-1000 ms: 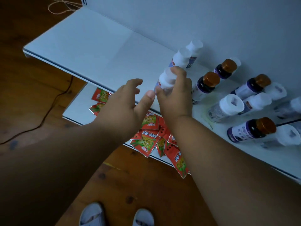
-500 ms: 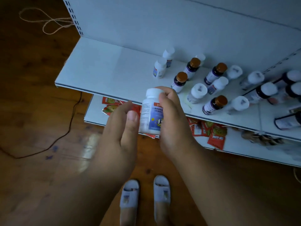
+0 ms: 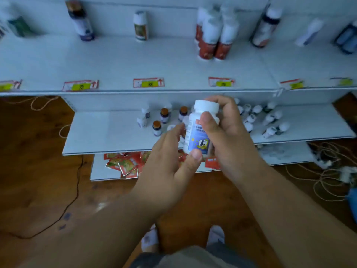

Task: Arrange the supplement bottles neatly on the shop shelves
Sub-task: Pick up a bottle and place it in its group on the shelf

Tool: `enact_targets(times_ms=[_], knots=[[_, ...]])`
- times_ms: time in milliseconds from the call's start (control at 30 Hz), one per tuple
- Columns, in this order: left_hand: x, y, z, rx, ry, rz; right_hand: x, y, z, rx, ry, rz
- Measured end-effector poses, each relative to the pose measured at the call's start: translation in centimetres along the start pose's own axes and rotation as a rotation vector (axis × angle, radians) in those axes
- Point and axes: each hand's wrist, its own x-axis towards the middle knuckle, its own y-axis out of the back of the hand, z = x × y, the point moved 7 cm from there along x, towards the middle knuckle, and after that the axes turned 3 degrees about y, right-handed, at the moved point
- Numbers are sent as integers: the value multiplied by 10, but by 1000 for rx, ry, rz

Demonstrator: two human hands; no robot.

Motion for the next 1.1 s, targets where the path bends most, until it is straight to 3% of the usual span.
enact_targets(times_ms=[200, 467, 733, 900, 1100], knots=[[23, -64, 118, 106, -196, -76, -30, 108, -82, -5, 152, 99], [78, -181, 238, 211, -351, -11, -38, 281, -153, -190, 257, 132], [147, -245, 272, 311, -342, -48, 12, 376, -150, -189, 184, 178], [235, -284, 284, 409, -402, -166, 64, 443, -141, -350, 119, 396], [309, -327, 305, 448, -400, -258, 112, 514, -148, -452, 58, 487]])
